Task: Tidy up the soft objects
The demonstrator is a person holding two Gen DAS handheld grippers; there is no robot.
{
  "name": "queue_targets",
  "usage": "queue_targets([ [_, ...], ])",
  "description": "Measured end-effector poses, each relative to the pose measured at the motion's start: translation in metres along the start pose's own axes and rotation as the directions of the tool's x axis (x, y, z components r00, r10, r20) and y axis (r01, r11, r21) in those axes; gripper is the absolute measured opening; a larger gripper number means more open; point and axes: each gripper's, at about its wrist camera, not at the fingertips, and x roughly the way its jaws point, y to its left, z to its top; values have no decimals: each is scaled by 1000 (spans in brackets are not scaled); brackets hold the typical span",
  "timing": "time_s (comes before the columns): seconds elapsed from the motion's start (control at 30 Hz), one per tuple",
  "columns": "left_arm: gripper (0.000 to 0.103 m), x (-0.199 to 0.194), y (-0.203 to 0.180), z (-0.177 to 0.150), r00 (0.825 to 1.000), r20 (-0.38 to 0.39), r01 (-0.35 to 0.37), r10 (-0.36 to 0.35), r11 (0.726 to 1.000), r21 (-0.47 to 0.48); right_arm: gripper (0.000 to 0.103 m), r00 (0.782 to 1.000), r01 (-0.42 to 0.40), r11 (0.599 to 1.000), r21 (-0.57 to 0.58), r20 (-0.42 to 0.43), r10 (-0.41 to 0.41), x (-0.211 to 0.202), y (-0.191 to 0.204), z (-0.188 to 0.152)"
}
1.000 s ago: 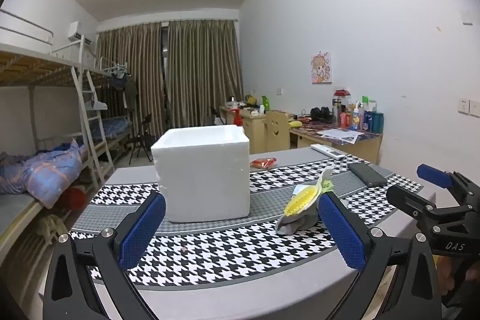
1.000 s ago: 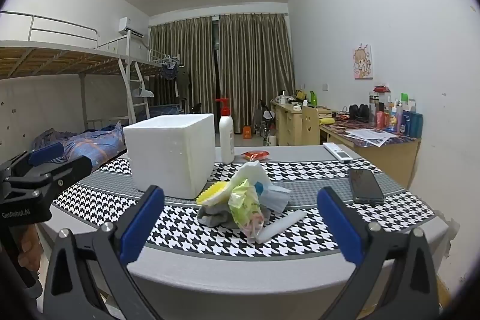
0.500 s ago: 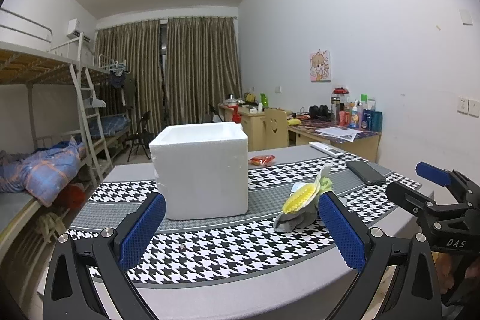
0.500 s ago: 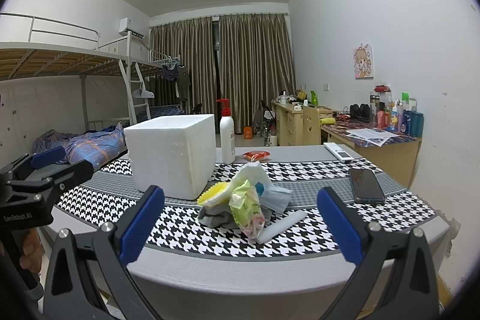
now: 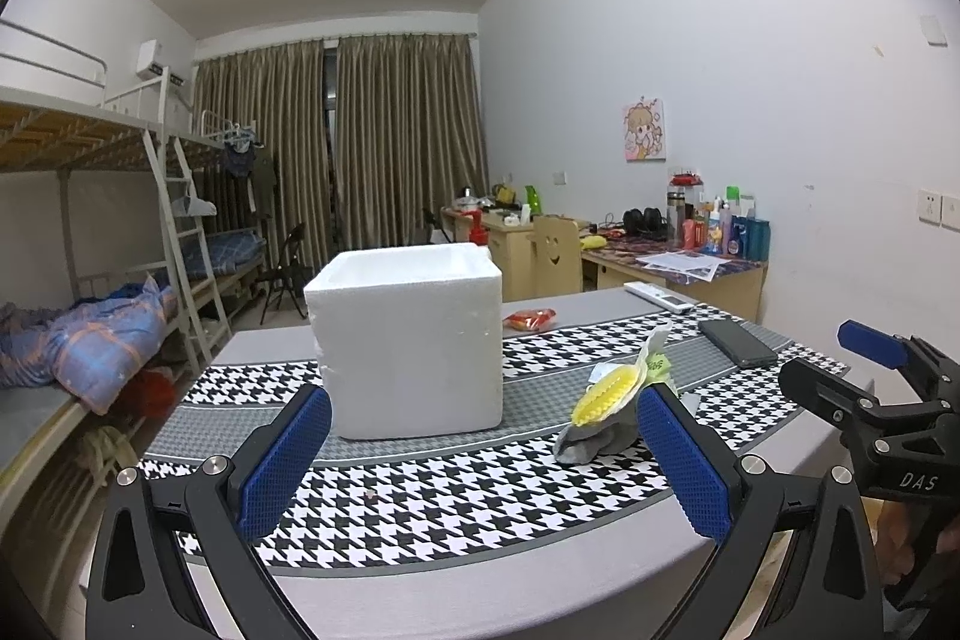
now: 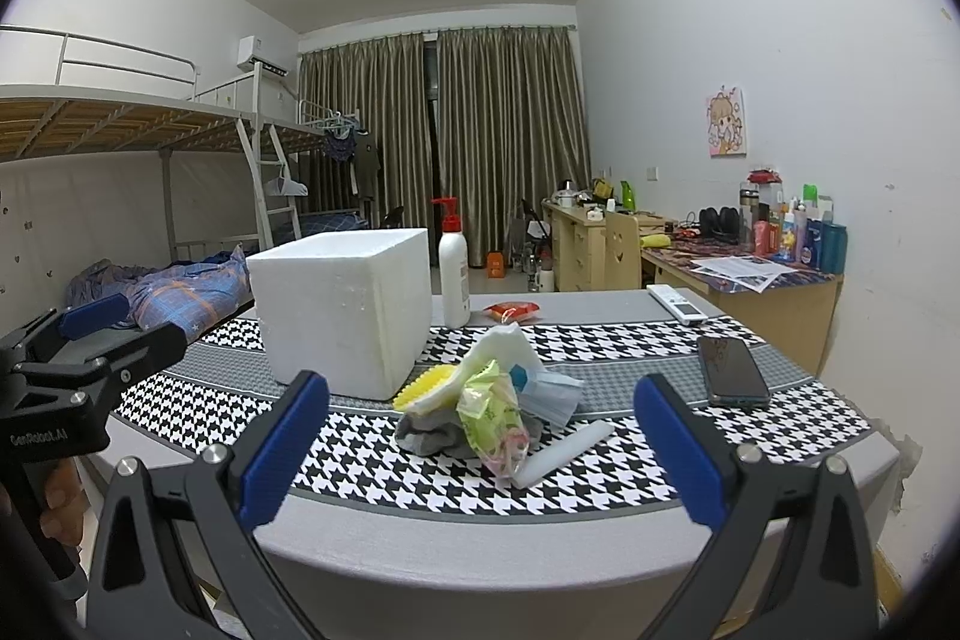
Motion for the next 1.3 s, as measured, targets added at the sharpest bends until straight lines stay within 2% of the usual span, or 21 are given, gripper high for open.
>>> queue_targets([
  [0.57, 102, 0, 3, 1, 1000, 2, 6, -6, 1000, -18, 103, 1000, 2, 1000, 2, -3, -2, 1, -1, 1],
  [0.83, 102, 6, 4, 0, 1000, -23, 19, -19, 999, -30, 103, 1000, 3, 1000, 0, -11, -3, 4, -4, 1],
  [1.3, 102, 35, -6, 0, 997, -68, 43, -43, 999, -3, 103, 997, 12, 1000, -6, -81, -12, 32, -10, -4],
])
